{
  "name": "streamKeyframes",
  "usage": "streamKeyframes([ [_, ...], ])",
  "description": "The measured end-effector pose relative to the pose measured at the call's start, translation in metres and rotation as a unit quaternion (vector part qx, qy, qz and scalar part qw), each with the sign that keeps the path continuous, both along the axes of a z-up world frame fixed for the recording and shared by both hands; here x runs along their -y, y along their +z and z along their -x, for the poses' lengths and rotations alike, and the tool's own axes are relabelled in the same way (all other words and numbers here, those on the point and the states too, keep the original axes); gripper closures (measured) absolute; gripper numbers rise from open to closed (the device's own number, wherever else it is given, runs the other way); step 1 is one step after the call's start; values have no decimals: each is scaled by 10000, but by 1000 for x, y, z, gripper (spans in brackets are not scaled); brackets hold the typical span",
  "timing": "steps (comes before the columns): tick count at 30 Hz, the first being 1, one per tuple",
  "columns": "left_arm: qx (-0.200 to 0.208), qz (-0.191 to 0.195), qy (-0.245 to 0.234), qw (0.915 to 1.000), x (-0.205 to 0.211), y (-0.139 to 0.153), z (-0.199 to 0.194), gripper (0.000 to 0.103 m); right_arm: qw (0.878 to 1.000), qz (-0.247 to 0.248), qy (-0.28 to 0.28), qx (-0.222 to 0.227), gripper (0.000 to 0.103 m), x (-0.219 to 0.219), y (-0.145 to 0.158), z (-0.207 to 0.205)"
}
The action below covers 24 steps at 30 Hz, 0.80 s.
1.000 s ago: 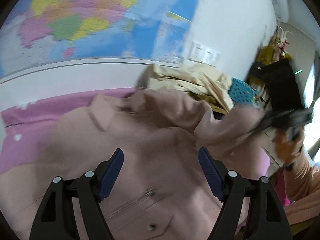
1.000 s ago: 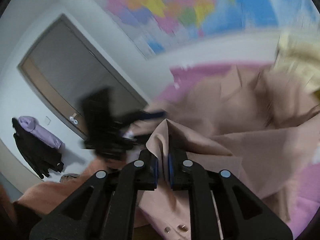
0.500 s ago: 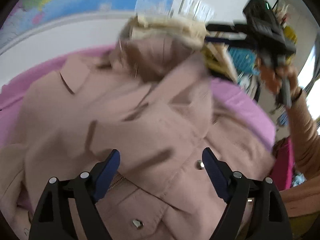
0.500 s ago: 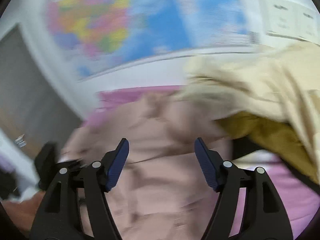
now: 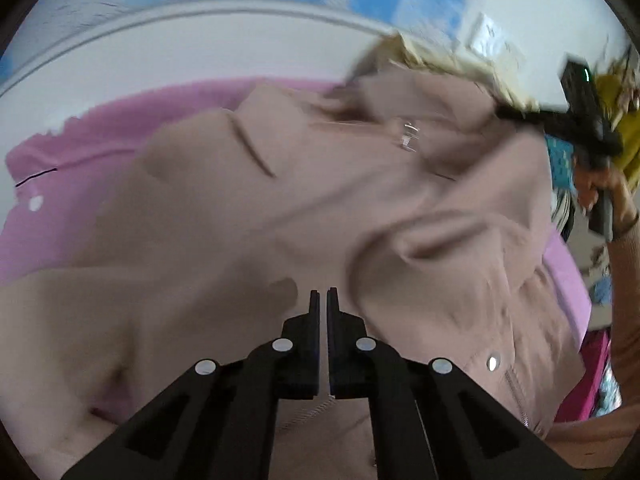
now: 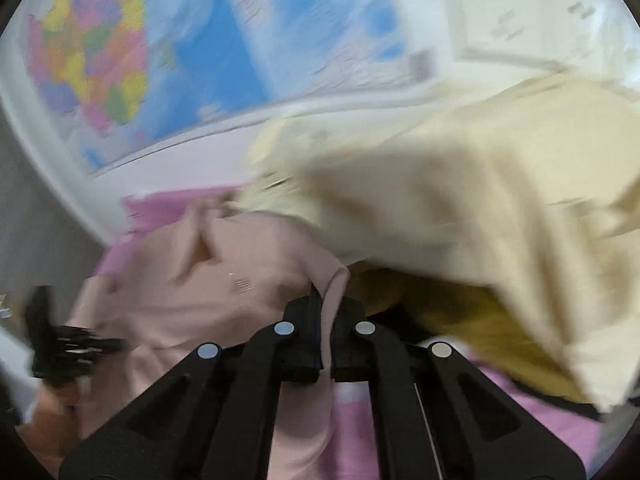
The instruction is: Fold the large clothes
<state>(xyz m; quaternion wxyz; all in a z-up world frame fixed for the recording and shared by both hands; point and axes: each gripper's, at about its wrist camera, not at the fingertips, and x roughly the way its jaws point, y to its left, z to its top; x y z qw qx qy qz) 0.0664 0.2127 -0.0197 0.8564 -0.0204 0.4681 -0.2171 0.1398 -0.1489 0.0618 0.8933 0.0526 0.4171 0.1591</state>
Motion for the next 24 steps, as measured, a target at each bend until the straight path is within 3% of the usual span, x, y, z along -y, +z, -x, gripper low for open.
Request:
streamKeyframes([
  [1, 16, 131, -53, 9999, -4, 5, -1, 97, 9999, 46, -19, -90, 100, -1, -4, -1],
  [2, 20, 158, -85, 9998, -3, 5, -1, 84, 9997, 137, -9, -209, 98, -4, -9, -4],
  [3, 54, 187, -187, 9996, 2, 7, 1, 66, 9992, 288, -152, -230, 86, -4, -13, -5],
  [4, 81, 192, -312, 9993, 7, 7, 5, 58, 9988, 360, -281, -181, 75, -4, -14, -4],
  [5, 43, 168, -553, 9983, 18, 5, 8, 43, 9985, 346, -416, -94, 53, -3, -13, 0],
  [8, -158, -87, -1048, 9943, 56, -12, 15, 40, 9986, 52, -362, 371, 50, 0, 1, 32],
  [11, -522, -202, -1281, 9902, 72, -36, 18, 40, 9953, -395, 613, 631, 49, -12, 13, 84],
  [13, -467, -217, -1283, 9904, 76, -41, 19, 40, 9891, -452, 1330, 435, 46, -36, 5, 111],
  [15, -453, -64, -1288, 9906, 74, -37, 18, 40, 9790, -341, 2010, 36, 46, -66, -17, 132],
  [17, -422, 97, -1201, 9918, 68, -31, 20, 40, 9712, -299, 2341, -322, 46, -91, -42, 139],
  [20, -395, 88, -1058, 9936, 62, -26, 21, 39, 9667, -612, 2302, -934, 49, -112, -82, 131],
  [22, -488, 156, -961, 9941, 52, -23, 25, 38, 9607, -1277, 2009, -1427, 63, -113, -105, 117],
  [24, -435, 139, -839, 9954, 35, -19, 33, 38, 9497, -1848, 1949, -1610, 94, -115, -116, 117],
])
